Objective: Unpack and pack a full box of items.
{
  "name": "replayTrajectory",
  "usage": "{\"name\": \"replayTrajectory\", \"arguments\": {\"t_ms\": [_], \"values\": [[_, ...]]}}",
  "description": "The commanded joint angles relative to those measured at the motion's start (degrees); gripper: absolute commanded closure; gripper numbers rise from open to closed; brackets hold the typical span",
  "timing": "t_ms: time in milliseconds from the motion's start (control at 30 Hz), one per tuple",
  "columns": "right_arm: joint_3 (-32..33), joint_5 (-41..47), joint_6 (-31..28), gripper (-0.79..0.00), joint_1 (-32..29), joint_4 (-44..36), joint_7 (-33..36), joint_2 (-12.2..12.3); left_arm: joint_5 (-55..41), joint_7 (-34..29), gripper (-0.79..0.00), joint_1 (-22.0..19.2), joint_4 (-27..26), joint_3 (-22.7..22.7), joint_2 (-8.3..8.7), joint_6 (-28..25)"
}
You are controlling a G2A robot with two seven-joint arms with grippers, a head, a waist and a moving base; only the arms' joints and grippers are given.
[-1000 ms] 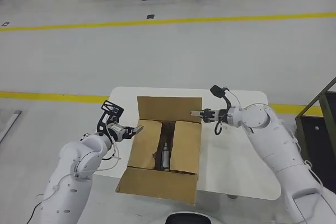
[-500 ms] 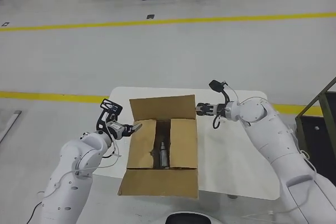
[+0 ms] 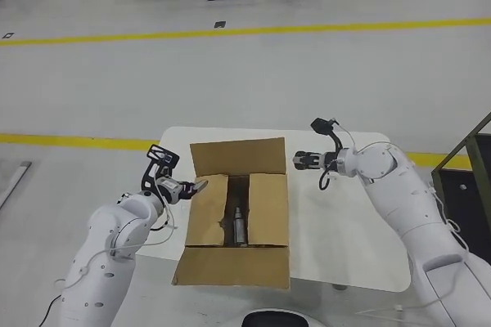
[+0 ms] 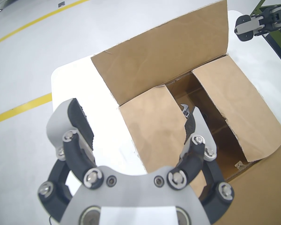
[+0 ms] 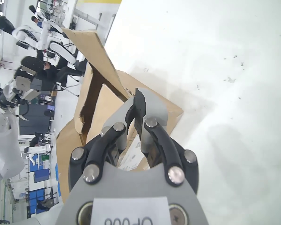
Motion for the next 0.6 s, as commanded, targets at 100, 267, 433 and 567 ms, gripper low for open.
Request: {"name": "replayTrajectory", "arguments": {"t_ms": [100,267,433,567], "values": [[-0.04,0.08,0.11,-0.785,0.0,-0.03,0.05,0.01,0.03,0.02,-0.785,-0.01,0.0,0.03,0.0,0.13],[-0.04,0.08,0.11,-0.785,0.0,-0.03,0.05,0.01,0.03,0.02,-0.785,-0.01,0.0,0.03,0.0,0.13],[1.3,-2.22,-3.34,-0.785,-2.69,-2.8,-5.37,1.0,0.03,0.02,-0.785,-0.01,0.0,0.03,0.0,0.13],[2.92,-5.97,-9.32,-0.785,-5.48,-4.99,-12.91,2.16,0.03,0.02,-0.785,-0.01,0.0,0.03,0.0,0.13]]}}
